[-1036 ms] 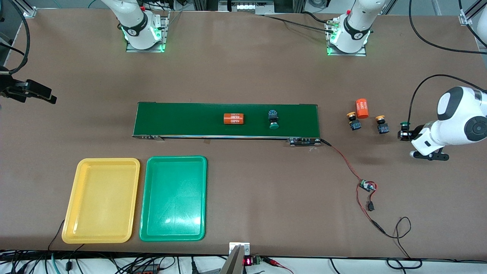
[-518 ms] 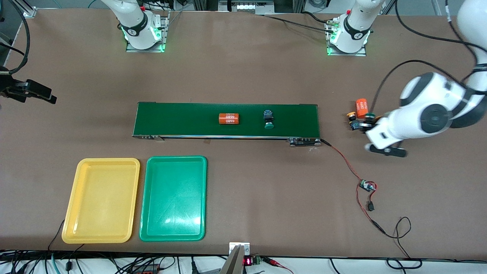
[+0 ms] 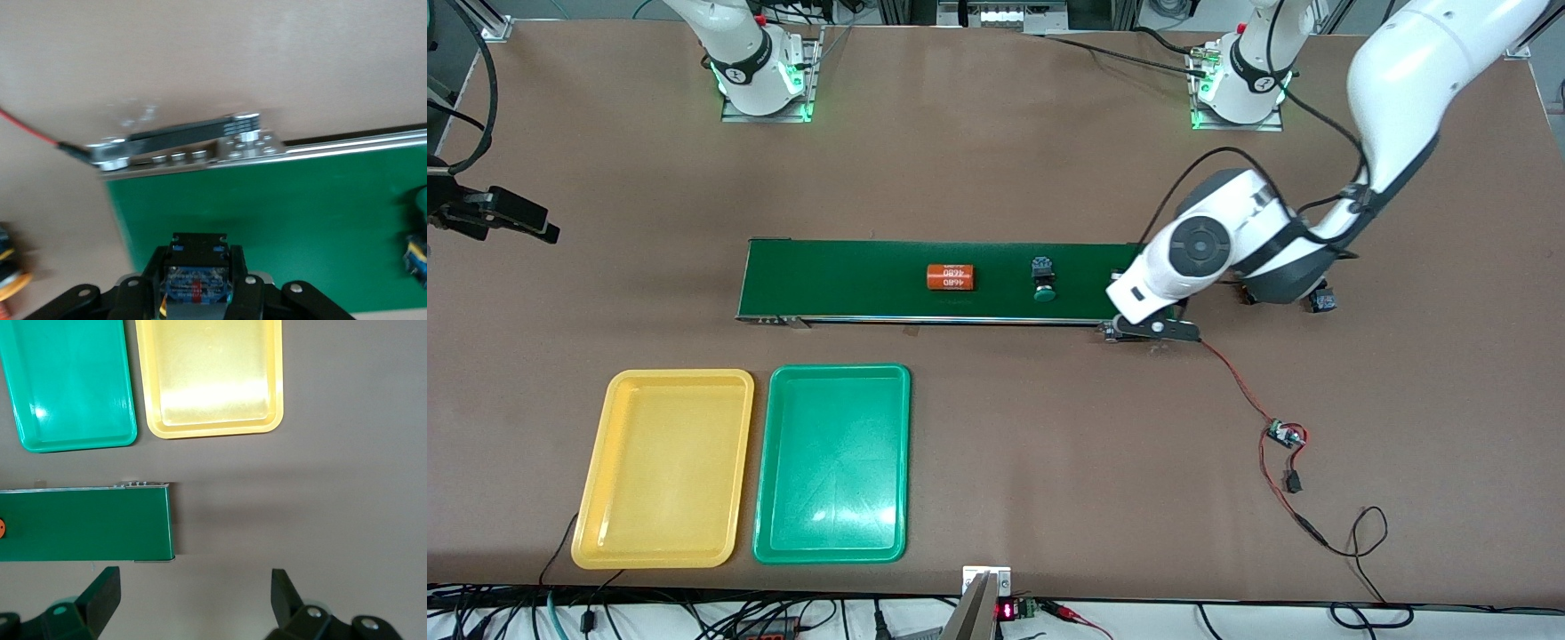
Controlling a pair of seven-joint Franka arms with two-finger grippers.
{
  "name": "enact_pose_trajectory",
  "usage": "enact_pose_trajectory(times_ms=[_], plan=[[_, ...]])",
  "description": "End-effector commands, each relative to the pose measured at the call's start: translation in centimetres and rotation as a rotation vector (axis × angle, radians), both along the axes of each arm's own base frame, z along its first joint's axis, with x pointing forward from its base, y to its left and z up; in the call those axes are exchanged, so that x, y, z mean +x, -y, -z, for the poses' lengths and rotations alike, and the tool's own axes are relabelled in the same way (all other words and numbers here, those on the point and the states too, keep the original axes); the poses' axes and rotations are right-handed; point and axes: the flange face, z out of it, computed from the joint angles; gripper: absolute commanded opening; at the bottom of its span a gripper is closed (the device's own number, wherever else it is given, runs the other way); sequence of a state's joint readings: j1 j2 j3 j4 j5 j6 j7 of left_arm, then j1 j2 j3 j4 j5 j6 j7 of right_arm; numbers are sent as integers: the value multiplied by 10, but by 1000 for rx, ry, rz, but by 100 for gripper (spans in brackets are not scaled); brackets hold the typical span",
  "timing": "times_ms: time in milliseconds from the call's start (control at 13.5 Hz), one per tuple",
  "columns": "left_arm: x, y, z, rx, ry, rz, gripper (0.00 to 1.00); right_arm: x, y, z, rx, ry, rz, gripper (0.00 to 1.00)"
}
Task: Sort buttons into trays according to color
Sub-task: 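Place the orange-cap button on the conveyor belt with the left gripper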
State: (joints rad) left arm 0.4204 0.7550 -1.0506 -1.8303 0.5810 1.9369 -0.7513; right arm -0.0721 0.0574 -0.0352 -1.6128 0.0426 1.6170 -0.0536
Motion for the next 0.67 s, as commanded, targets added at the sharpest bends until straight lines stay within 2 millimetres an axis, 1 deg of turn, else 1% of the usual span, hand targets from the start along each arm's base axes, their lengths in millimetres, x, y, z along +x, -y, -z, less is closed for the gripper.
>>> enact_pose_trajectory(times_ms=[0,74,148,222,370,518,592], plan=[[1,9,7,1,12,-36,43,4,-11,-3,-32,22,-25,100],[-1,12,9,12,9,-66,61,5,-19,-3,-51,26,-44,100],[-2,13,9,20,7,-75,86,5,-27,-3,-61,25,-58,100],[1,8,7,22,7,-73,100,4,-26,-1,-58,19,-42,100],[9,1,-2,17,24,-87,100,5,-28,2,-54,22,-5,100],[26,-29,-22,48,41,-134,100,7,-31,6,-57,30,-8,100],[37,-45,-39,62,34,-140,100,4,-32,10,-61,13,-11,100]])
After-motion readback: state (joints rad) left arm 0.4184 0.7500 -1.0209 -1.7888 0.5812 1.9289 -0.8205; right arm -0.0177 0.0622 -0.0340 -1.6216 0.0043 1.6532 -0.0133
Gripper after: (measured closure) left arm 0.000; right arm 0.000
